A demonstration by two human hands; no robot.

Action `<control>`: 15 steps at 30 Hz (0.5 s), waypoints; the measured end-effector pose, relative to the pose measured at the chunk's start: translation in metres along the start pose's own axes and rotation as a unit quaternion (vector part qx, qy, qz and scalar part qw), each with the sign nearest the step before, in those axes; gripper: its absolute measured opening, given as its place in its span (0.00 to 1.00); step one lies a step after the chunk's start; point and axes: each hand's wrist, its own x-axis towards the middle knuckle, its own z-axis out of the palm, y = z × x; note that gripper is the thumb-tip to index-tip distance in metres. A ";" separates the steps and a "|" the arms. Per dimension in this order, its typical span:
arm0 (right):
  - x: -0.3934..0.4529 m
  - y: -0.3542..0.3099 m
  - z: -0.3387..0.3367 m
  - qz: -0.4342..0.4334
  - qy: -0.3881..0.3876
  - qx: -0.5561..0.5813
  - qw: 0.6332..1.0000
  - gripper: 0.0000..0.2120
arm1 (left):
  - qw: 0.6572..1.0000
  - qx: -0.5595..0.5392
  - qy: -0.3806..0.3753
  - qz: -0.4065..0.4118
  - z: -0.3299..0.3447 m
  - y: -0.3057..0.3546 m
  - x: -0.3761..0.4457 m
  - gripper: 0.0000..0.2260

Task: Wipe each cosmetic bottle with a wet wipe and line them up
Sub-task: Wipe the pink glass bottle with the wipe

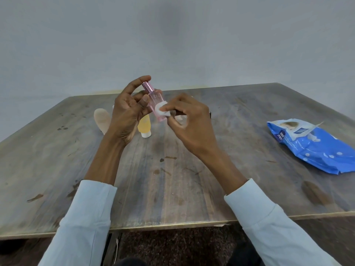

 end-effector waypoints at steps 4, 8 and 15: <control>0.000 0.008 0.003 0.033 0.002 -0.016 0.999 0.10 | 1.000 -0.003 0.022 0.003 -0.002 -0.001 0.000 0.21; -0.002 0.007 0.002 0.030 0.015 -0.009 0.999 0.10 | 1.000 -0.001 0.027 0.012 0.003 -0.002 0.001 0.21; -0.003 0.010 0.006 0.062 0.036 -0.040 0.997 0.08 | 1.000 0.004 0.028 0.001 0.008 -0.001 -0.001 0.20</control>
